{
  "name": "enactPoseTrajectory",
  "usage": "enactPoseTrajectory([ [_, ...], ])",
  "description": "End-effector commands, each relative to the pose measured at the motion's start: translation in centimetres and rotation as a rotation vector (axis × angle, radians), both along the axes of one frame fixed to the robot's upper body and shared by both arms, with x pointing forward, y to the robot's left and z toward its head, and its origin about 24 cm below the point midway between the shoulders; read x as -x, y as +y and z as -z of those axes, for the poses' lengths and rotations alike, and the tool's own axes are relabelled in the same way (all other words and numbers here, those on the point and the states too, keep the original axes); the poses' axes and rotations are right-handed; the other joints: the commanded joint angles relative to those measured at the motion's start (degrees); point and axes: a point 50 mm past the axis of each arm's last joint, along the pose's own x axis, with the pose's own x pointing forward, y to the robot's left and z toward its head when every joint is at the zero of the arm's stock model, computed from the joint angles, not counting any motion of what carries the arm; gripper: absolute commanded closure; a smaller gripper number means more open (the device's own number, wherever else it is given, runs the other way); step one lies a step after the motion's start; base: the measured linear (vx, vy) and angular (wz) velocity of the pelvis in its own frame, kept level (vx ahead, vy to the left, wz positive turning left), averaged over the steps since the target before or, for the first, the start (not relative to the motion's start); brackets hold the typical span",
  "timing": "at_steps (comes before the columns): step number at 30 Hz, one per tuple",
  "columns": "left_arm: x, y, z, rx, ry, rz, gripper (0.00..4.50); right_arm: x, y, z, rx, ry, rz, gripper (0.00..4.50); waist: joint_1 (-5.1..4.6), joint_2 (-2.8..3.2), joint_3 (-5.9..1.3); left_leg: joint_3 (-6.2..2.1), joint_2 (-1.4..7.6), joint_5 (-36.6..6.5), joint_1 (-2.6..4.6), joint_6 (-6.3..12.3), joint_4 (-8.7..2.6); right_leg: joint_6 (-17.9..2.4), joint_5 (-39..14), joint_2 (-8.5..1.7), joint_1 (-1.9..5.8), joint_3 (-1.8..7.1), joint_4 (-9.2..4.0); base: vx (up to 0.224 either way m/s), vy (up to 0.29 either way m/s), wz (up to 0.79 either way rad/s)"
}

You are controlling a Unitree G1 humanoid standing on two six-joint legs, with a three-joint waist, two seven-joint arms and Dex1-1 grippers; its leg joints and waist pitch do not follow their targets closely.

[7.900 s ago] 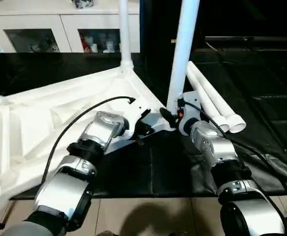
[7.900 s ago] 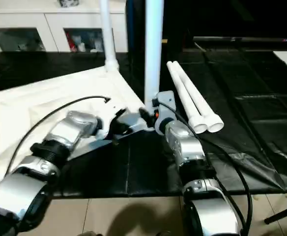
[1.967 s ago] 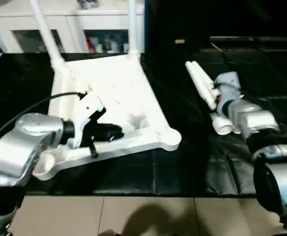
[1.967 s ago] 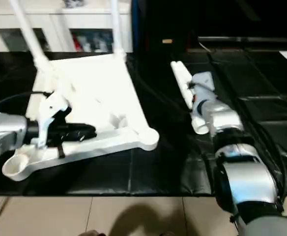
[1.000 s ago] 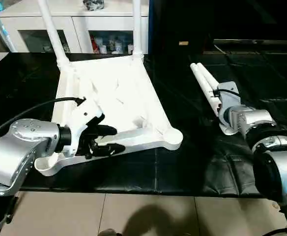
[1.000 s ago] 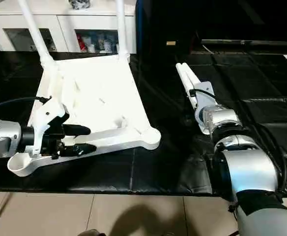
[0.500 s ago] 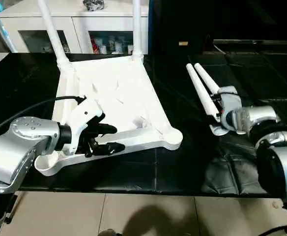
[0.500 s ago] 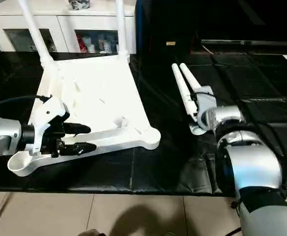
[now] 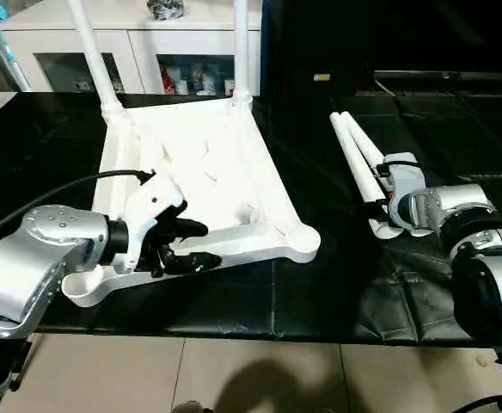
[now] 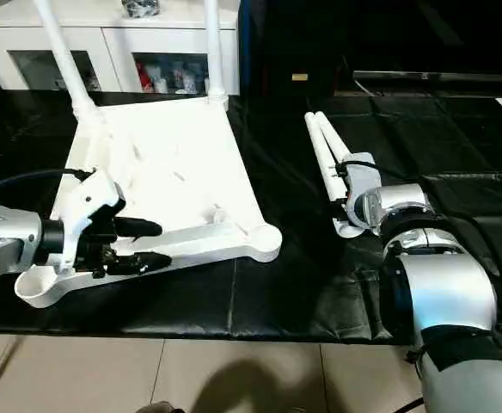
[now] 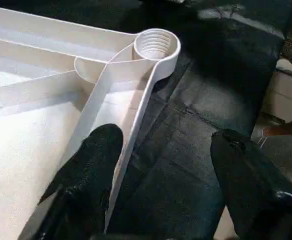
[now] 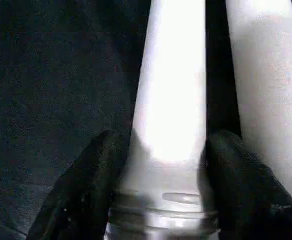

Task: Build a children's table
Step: Pick table leg

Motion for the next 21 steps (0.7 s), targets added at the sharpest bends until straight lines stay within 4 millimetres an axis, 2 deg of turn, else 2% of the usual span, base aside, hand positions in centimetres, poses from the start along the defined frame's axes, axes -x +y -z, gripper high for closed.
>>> enactPoseTrajectory([
  [1, -0.3, -0.2, -0.3, -0.008, -0.023, 0.001, 1.22, 0.9, 0.0, 1.6, -0.026, 0.060, 0.025, 2.02, 0.15, -0.47, -3.82, 0.07, 0.27, -16.2, 0.68, -2.06, -3.66, -10.8, -19.4, -2.68, 2.82, 1.87, -4.23, 0.000, 0.000, 0.00],
  [6, -0.9, -0.2, -0.4, 0.008, -0.048, -0.028, 1.22, 0.5, 0.4, 1.2, -0.126, 0.022, 0.045, 2.42, 0.00, -0.72, -3.85, 0.06, 0.21, -17.0, 0.78, -2.32, -3.70, -10.2, -20.4, -2.63, 2.76, 1.83, -4.42, 0.000, 0.000, 0.00],
  [9, -1.8, -0.2, -0.5, 0.031, -0.080, -0.079, 1.22, 0.2, 0.7, 0.6, -0.188, -0.014, 0.045, 2.77, -0.17, -0.56, -3.96, 0.12, 0.13, -16.8, 0.81, -2.28, -3.59, -10.2, -19.6, -2.52, 2.76, 1.86, -4.43, 0.000, 0.000, 0.00],
  [10, -2.0, -0.3, -0.5, 0.040, -0.082, -0.082, 1.22, 0.2, 0.8, 0.6, -0.190, -0.012, 0.036, 2.77, -0.17, -0.60, -3.96, 0.08, 0.16, -16.6, 0.75, -2.26, -3.62, -10.3, -19.4, -2.53, 2.81, 1.82, -4.38, 0.000, 0.000, 0.00],
  [12, -2.3, -0.5, -0.4, 0.047, -0.085, -0.088, 1.22, 0.2, 0.9, 0.7, -0.194, -0.006, 0.020, 2.97, -0.26, -0.28, -4.00, 0.07, 0.14, -16.4, 0.71, -2.24, -3.56, -10.5, -19.2, -2.52, 2.88, 1.79, -4.38, 0.000, 0.000, 0.00],
  [15, -2.7, -0.8, -0.2, 0.055, -0.084, -0.092, 1.22, 0.4, 1.1, 1.1, -0.186, 0.012, -0.001, 3.17, -0.39, -0.31, -4.05, 0.10, 0.10, -16.0, 0.62, -2.07, -3.53, -10.9, -18.3, -2.44, 2.95, 1.75, -4.38, 0.000, 0.000, 0.00],
  [17, -2.8, -1.1, 0.0, 0.061, -0.082, -0.089, 1.22, 0.7, 1.1, 1.5, -0.165, 0.030, -0.022, 3.32, -0.46, -0.52, -4.08, 0.11, 0.16, -15.8, 0.60, -2.01, -3.49, -11.0, -18.1, -2.52, 3.02, 1.76, -4.35, 0.000, 0.000, 0.00],
  [19, -2.9, -1.5, 0.3, 0.067, -0.082, -0.082, 1.22, 1.1, 1.2, 2.4, -0.118, 0.060, -0.049, 3.49, -0.44, -0.27, -4.08, 0.08, 0.21, -15.7, 0.61, -1.86, -3.49, -11.1, -18.4, -2.54, 2.92, 1.73, -4.39, 0.000, 0.000, 0.00],
  [21, -2.9, -1.6, 0.5, 0.067, -0.081, -0.076, 1.22, 1.2, 1.2, 2.8, -0.077, 0.072, -0.060, 3.49, -0.52, -0.32, -4.04, 0.10, 0.25, -16.1, 0.73, -1.91, -3.51, -11.3, -18.3, -2.52, 2.88, 1.77, -4.43, 0.000, 0.000, 0.00],
])
